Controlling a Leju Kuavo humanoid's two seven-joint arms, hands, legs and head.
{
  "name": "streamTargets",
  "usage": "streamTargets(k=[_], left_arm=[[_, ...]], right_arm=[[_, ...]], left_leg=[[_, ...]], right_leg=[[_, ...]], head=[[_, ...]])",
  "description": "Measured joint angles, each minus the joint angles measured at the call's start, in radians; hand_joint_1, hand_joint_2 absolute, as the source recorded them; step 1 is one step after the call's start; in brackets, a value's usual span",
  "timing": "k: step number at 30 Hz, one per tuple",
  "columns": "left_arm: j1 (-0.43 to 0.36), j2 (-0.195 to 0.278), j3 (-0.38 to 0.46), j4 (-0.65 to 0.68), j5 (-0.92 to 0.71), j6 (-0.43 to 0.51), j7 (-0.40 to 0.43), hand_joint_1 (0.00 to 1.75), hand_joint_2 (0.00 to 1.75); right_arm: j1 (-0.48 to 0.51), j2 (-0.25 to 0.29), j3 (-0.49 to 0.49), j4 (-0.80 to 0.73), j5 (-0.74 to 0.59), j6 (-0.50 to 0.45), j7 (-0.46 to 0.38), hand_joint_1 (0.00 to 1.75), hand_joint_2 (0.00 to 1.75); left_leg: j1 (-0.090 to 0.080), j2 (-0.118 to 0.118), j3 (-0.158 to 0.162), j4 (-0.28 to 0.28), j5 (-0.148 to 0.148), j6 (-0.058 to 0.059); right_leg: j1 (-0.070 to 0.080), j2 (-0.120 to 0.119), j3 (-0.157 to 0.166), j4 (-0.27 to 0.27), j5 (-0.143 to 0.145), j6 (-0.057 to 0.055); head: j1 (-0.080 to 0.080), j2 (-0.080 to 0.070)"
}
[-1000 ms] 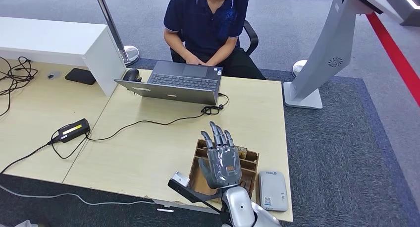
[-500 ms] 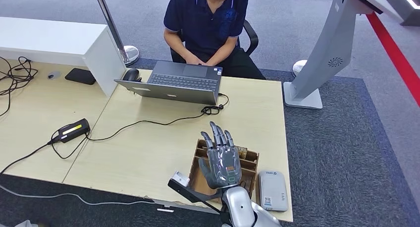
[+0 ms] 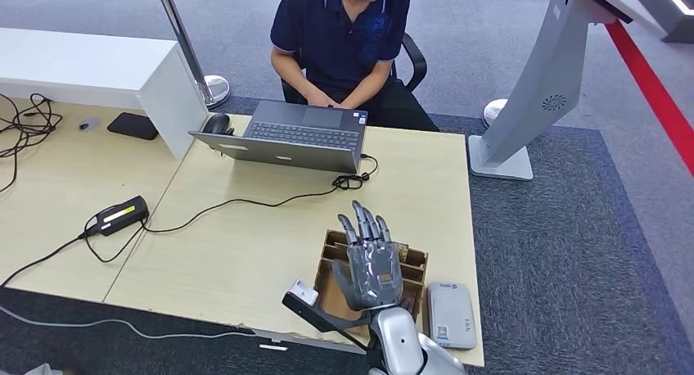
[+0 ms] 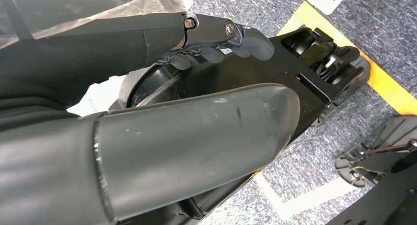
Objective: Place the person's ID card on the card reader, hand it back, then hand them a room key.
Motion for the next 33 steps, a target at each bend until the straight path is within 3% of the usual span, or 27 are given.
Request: streamTargets(k=[33], left_arm=[[0.000, 0.000, 0.000, 0.000, 0.000, 0.002, 0.000, 0.00, 0.00]], right_arm=[[-0.013, -0.002, -0.017, 0.028, -0.015, -0.017, 0.000, 0.37, 1.75]], left_leg=[[0.000, 0.000, 0.000, 0.000, 0.000, 0.000]], right_leg=[[0.000, 0.000, 0.000, 0.000, 0.000, 0.000]], head=[[0.000, 0.000]])
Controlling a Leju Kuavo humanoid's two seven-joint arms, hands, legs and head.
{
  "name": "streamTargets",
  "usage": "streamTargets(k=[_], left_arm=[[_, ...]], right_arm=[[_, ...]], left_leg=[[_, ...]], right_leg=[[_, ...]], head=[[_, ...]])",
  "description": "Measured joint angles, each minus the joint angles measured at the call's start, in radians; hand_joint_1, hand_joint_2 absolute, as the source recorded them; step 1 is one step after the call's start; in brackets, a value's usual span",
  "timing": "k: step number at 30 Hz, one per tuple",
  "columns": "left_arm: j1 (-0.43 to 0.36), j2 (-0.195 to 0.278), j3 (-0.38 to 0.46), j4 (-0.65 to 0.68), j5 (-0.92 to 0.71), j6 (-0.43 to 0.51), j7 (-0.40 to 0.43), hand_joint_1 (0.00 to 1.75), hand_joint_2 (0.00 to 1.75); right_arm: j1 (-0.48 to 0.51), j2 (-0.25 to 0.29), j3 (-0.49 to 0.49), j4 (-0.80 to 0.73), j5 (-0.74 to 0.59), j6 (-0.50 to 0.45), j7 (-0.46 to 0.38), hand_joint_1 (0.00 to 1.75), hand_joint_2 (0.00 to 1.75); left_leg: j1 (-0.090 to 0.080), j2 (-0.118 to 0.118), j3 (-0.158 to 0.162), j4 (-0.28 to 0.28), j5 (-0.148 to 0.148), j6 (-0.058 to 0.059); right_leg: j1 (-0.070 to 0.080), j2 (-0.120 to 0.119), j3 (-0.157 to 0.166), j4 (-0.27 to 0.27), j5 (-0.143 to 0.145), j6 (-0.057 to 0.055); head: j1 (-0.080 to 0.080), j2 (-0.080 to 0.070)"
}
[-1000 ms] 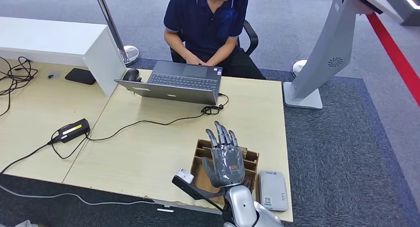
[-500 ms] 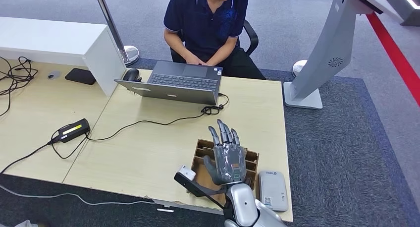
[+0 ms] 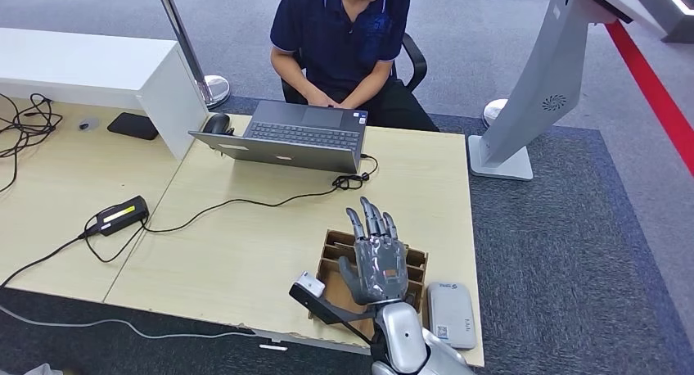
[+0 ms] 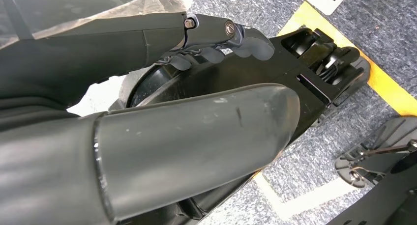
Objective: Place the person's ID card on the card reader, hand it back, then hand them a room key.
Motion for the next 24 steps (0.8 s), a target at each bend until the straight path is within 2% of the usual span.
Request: streamTargets(k=[24], left_arm=[[0.000, 0.000, 0.000, 0.000, 0.000, 0.002, 0.000, 0.00, 0.00]], right_arm=[[-0.010, 0.000, -0.002, 0.024, -0.009, -0.002, 0.000, 0.42, 1.75]], left_leg=[[0.000, 0.000, 0.000, 0.000, 0.000, 0.000]], right_leg=[[0.000, 0.000, 0.000, 0.000, 0.000, 0.000]], head=[[0.000, 0.000]])
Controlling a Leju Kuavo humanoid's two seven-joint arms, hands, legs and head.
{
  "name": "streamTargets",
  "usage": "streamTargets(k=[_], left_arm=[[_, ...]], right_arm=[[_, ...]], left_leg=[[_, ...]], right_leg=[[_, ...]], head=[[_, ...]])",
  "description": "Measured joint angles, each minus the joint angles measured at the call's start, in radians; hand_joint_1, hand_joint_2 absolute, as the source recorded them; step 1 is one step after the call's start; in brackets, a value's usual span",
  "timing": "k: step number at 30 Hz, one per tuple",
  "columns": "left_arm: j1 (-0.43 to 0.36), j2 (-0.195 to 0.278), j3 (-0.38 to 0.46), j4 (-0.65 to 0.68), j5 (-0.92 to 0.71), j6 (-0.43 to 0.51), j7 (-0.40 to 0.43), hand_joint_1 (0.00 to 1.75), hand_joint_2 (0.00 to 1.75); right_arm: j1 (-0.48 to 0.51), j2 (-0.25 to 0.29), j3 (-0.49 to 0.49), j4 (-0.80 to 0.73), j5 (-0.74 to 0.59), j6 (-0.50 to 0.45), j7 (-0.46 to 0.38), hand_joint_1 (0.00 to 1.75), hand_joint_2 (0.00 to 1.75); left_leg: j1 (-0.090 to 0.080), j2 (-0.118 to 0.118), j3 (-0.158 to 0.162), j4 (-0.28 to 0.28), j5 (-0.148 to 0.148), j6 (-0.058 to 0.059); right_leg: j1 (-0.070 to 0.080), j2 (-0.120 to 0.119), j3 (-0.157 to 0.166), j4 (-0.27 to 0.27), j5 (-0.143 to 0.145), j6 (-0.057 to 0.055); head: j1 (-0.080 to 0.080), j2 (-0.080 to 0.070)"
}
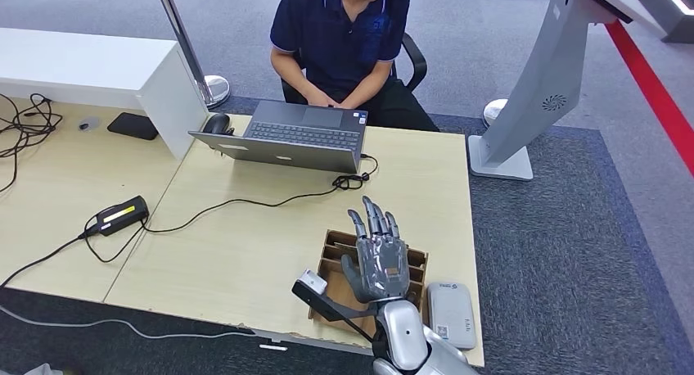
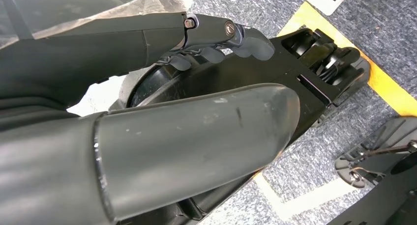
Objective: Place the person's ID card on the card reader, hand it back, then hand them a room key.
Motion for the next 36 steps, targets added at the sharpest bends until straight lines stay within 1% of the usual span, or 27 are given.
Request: streamTargets(k=[14, 16, 17, 18, 21, 22, 25, 27, 28, 31, 32, 33, 36], left_arm=[[0.001, 0.002, 0.000, 0.000, 0.000, 0.001, 0.000, 0.00, 0.00], [0.001, 0.002, 0.000, 0.000, 0.000, 0.001, 0.000, 0.00, 0.00], [0.001, 0.002, 0.000, 0.000, 0.000, 0.001, 0.000, 0.00, 0.00], [0.001, 0.002, 0.000, 0.000, 0.000, 0.001, 0.000, 0.00, 0.00], [0.001, 0.003, 0.000, 0.000, 0.000, 0.002, 0.000, 0.00, 0.00], [0.001, 0.003, 0.000, 0.000, 0.000, 0.002, 0.000, 0.00, 0.00], [0.001, 0.003, 0.000, 0.000, 0.000, 0.003, 0.000, 0.00, 0.00], [0.001, 0.003, 0.000, 0.000, 0.000, 0.007, 0.000, 0.00, 0.00], [0.001, 0.002, 0.000, 0.000, 0.000, 0.015, 0.000, 0.00, 0.00], [0.001, -0.006, 0.001, 0.002, 0.003, 0.049, 0.000, 0.00, 0.00], [0.001, -0.009, 0.002, 0.003, 0.008, 0.058, 0.000, 0.00, 0.00], [0.001, -0.012, 0.003, 0.005, 0.018, 0.064, 0.000, 0.00, 0.00], [0.000, -0.017, 0.004, 0.010, 0.066, 0.076, 0.000, 0.00, 0.00]], right_arm=[[0.000, 0.000, 0.000, 0.013, -0.006, -0.005, -0.003, 0.45, 1.75], [0.000, 0.000, 0.000, 0.015, -0.007, -0.006, -0.003, 0.49, 1.75], [0.000, 0.000, 0.000, 0.016, -0.008, -0.006, -0.003, 0.53, 1.75], [0.000, 0.000, 0.000, 0.018, -0.008, -0.007, -0.004, 0.62, 1.75], [0.000, 0.000, 0.000, 0.023, -0.009, -0.009, -0.006, 1.52, 1.75], [-0.001, 0.000, 0.000, 0.024, -0.010, -0.009, -0.007, 1.75, 1.75], [-0.001, 0.001, 0.000, 0.027, -0.014, -0.010, -0.009, 1.75, 1.75], [-0.001, -0.005, -0.001, 0.031, -0.029, -0.016, -0.034, 1.75, 1.75], [-0.001, -0.013, -0.002, 0.033, -0.046, -0.024, -0.066, 1.75, 1.75], [-0.001, -0.054, -0.028, 0.047, -0.099, -0.060, -0.204, 1.75, 1.75], [-0.003, -0.063, -0.041, 0.052, -0.105, -0.067, -0.234, 1.75, 1.75], [-0.004, -0.070, -0.053, 0.056, -0.107, -0.069, -0.251, 1.75, 1.75], [-0.007, -0.080, -0.076, 0.066, -0.104, -0.070, -0.262, 1.75, 1.75]], left_leg=[[0.000, 0.000, 0.000, 0.000, 0.000, 0.000], [0.000, 0.000, 0.000, 0.000, 0.000, 0.000], [0.000, 0.000, 0.000, 0.000, 0.000, 0.000], [0.000, 0.000, 0.000, 0.000, 0.000, 0.000], [0.000, 0.000, 0.000, 0.000, 0.000, 0.000], [0.000, 0.000, 0.000, 0.000, 0.000, 0.000], [0.000, 0.000, 0.000, 0.000, 0.000, 0.000], [0.000, 0.000, 0.000, 0.000, 0.000, 0.000], [0.000, 0.000, 0.000, 0.000, 0.000, 0.000], [0.000, 0.000, 0.000, 0.001, 0.000, 0.000], [-0.001, 0.001, 0.001, 0.001, 0.000, 0.000], [-0.001, 0.001, 0.001, 0.001, 0.000, 0.000], [-0.001, 0.002, 0.003, 0.001, 0.000, 0.000]], right_leg=[[0.000, 0.000, 0.000, 0.000, 0.000, 0.000], [0.000, 0.000, 0.000, 0.000, 0.000, 0.000], [0.000, 0.000, 0.000, 0.000, 0.000, 0.000], [0.000, 0.000, 0.000, 0.000, 0.000, 0.000], [0.000, 0.000, 0.000, 0.000, 0.000, 0.000], [0.000, 0.000, 0.000, 0.000, 0.000, 0.000], [0.000, 0.000, 0.000, 0.000, 0.000, 0.000], [0.000, 0.000, 0.000, 0.000, 0.000, 0.000], [0.000, 0.000, -0.001, 0.000, 0.000, 0.000], [-0.001, 0.000, 0.000, 0.000, 0.000, 0.000], [-0.001, 0.000, 0.001, 0.000, 0.000, 0.000], [-0.001, 0.001, 0.001, 0.000, 0.000, 0.000], [-0.001, 0.001, 0.002, 0.000, 0.000, 0.000]], head=[[0.000, 0.000], [0.000, 0.000], [0.000, 0.000], [0.000, 0.000], [0.000, 0.000], [0.000, 0.000], [0.000, 0.000], [0.000, 0.000], [0.000, 0.000], [0.000, 0.000], [0.000, 0.000], [0.000, 0.000], [0.000, 0.000]])
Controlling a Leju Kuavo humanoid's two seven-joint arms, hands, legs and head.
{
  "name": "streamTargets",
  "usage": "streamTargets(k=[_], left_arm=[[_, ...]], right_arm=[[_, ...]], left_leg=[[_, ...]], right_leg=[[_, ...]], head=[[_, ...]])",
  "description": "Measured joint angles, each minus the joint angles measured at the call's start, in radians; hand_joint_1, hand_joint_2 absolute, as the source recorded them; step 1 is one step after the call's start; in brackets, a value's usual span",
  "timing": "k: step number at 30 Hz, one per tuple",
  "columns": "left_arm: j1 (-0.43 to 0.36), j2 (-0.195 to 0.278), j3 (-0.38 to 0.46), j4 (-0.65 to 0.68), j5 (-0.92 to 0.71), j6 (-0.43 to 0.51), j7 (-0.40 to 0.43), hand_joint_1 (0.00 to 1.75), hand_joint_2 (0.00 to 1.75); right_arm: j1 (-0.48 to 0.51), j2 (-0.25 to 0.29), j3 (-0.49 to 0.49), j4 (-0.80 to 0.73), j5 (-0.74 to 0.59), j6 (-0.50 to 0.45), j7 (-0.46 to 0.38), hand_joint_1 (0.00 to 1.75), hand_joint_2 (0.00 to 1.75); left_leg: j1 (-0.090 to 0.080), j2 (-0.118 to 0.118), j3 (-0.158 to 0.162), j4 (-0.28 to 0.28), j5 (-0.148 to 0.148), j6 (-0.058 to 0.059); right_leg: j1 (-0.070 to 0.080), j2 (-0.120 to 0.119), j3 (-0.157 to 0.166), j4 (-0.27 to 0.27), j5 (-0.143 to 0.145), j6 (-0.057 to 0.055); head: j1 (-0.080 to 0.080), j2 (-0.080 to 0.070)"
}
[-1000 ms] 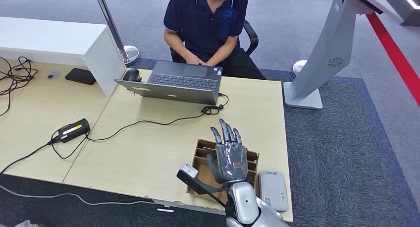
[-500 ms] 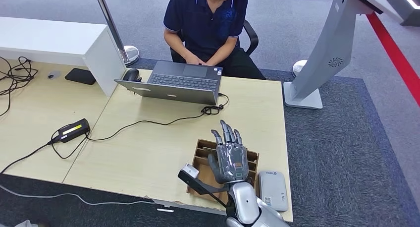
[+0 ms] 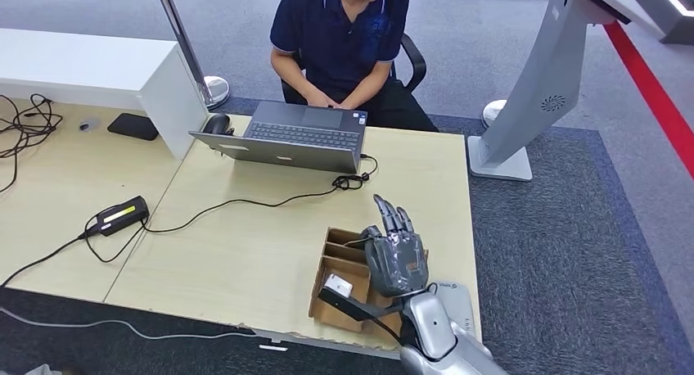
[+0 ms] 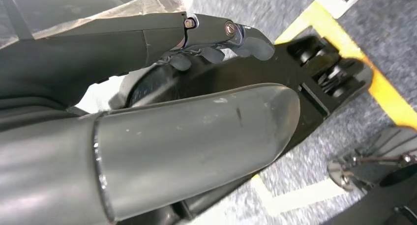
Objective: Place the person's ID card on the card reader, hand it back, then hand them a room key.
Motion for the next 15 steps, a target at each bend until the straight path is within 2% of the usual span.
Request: streamTargets(k=[6, 15], left_arm=[[-0.008, -0.004, 0.001, 0.003, 0.022, -0.027, 0.000, 0.00, 0.00], [-0.007, -0.012, 0.005, 0.015, 0.040, 0.009, 0.000, 0.00, 0.00]], right_arm=[[-0.002, -0.008, -0.031, 0.015, 0.008, 0.000, -0.010, 1.75, 1.75], [0.003, -0.010, -0.077, 0.026, 0.009, 0.000, -0.056, 1.75, 1.75]], left_leg=[[0.000, 0.000, 0.001, 0.000, 0.000, 0.000], [0.000, 0.000, 0.001, 0.000, 0.000, 0.000]], right_leg=[[0.000, 0.000, 0.001, 0.000, 0.000, 0.000], [0.000, 0.000, 0.001, 0.000, 0.000, 0.000]], head=[[0.000, 0.000], [0.000, 0.000]])
